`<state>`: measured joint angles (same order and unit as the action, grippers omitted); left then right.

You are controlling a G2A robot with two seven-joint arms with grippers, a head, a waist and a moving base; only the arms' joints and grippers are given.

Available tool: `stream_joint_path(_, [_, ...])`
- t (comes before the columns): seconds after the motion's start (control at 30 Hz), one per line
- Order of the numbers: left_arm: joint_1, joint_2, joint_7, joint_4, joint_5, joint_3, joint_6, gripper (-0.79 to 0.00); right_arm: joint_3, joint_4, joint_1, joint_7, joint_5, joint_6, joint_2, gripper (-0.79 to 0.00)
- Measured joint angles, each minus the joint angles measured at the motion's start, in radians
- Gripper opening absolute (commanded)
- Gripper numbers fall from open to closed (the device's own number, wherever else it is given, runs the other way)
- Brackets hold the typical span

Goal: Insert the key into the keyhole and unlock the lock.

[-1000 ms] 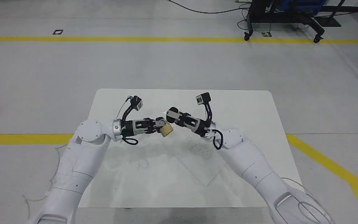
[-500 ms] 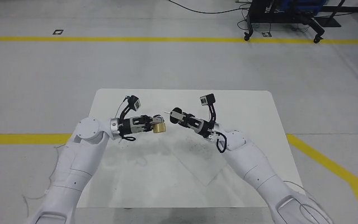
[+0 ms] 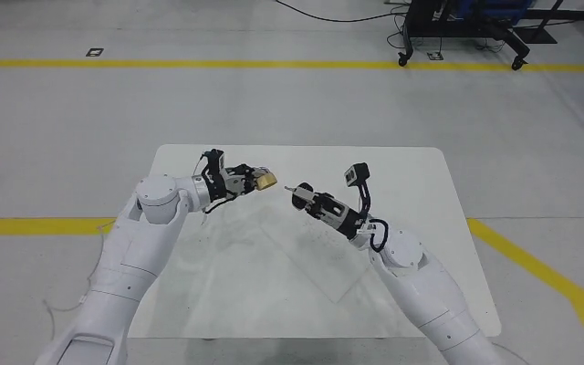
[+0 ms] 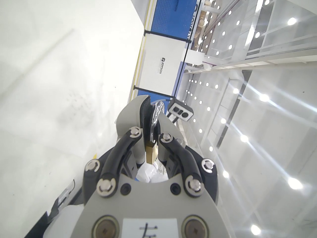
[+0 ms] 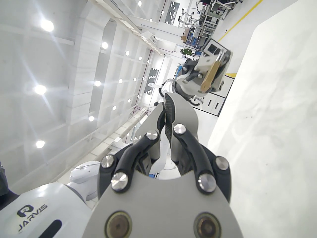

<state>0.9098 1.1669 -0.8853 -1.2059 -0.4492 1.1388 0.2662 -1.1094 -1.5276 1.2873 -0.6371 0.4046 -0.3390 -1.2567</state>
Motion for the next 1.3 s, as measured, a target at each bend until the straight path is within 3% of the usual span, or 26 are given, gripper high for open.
stream_joint_path(0.37, [0.004, -0.002, -0.009, -0.036, 0.058, -0.019, 0.000, -0.785, 0.006, 0.007, -0.005, -0.006, 0.008, 0.002, -0.001, -0.785])
stream_joint_path(0.47, [0.001, -0.003, 0.037, -0.057, 0.060, -0.011, -0.010, -0.785, 0.031, -0.004, -0.004, -0.014, 0.019, 0.032, -0.004, -0.785])
stream_joint_path(0.57, [0.010, -0.004, 0.088, -0.069, 0.097, -0.014, -0.022, -0.785, 0.048, -0.019, 0.017, 0.088, -0.069, 0.074, -0.008, -0.785])
stream_joint_path(0.67, [0.018, 0.001, 0.130, -0.082, 0.084, -0.017, -0.037, -0.785, 0.073, -0.060, 0.057, 0.265, -0.174, 0.103, -0.016, -0.785])
stream_joint_path(0.93, [0.010, 0.014, 0.157, -0.076, 0.065, -0.043, -0.055, -0.785, 0.137, -0.064, 0.089, 0.551, -0.256, 0.102, -0.044, -0.785])
stream_joint_path(1.3, [0.006, 0.017, 0.155, -0.064, 0.058, -0.042, -0.054, -0.785, 0.196, -0.003, 0.032, 0.656, -0.315, 0.108, -0.078, -0.785])
